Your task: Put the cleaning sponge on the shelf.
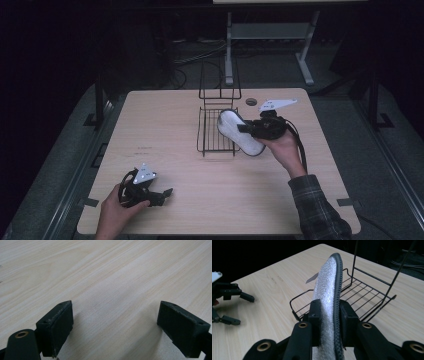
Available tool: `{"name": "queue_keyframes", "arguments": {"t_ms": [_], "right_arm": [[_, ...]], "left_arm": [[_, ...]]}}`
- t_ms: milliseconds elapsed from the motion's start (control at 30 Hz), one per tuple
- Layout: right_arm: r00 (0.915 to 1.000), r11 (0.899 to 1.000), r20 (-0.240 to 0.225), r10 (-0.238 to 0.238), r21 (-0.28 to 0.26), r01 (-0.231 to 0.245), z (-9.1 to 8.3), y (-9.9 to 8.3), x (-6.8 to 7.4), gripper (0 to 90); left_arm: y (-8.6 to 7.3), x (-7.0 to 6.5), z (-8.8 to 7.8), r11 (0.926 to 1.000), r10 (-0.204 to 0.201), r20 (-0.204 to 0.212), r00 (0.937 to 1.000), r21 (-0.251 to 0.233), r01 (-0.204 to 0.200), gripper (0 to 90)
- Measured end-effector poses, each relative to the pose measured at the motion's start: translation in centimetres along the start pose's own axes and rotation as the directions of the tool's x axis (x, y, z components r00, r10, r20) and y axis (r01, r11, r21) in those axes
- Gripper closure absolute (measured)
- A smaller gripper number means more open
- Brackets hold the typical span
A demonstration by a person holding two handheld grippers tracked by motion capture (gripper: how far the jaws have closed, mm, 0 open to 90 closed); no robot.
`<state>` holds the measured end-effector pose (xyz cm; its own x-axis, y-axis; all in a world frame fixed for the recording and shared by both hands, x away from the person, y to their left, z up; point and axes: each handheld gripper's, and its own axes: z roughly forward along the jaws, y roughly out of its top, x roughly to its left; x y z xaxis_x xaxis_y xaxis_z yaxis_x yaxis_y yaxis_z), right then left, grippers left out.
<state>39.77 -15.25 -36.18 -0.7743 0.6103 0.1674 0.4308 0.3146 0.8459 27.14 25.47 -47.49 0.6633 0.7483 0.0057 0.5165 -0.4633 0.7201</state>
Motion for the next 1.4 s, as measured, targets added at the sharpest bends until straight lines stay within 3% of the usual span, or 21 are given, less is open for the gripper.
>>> {"name": "queue_keyframes", "arguments": {"t_ms": [700,1200,1400], "right_arm": [[0.9995,0.998,-0.007,0.03,0.048,-0.03,6.4,2.1,-1.8,74.5],[0.9972,0.995,-0.02,0.072,0.075,-0.071,9.4,1.5,-2.5,74.0],[0.9975,0.995,-0.007,0.07,0.07,-0.07,9.5,1.3,-3.0,72.3]], "left_arm": [[0.0,0.0,0.0,1.0,0.006,0.001,1.0,0.001,-0.006,12.6],[0.0,-0.1,0.0,0.9999,0.01,0.007,0.9999,-0.002,-0.01,12.7],[0.0,-0.1,0.0,1.0,0.009,0.009,0.9999,0.0,-0.009,12.7]]}}
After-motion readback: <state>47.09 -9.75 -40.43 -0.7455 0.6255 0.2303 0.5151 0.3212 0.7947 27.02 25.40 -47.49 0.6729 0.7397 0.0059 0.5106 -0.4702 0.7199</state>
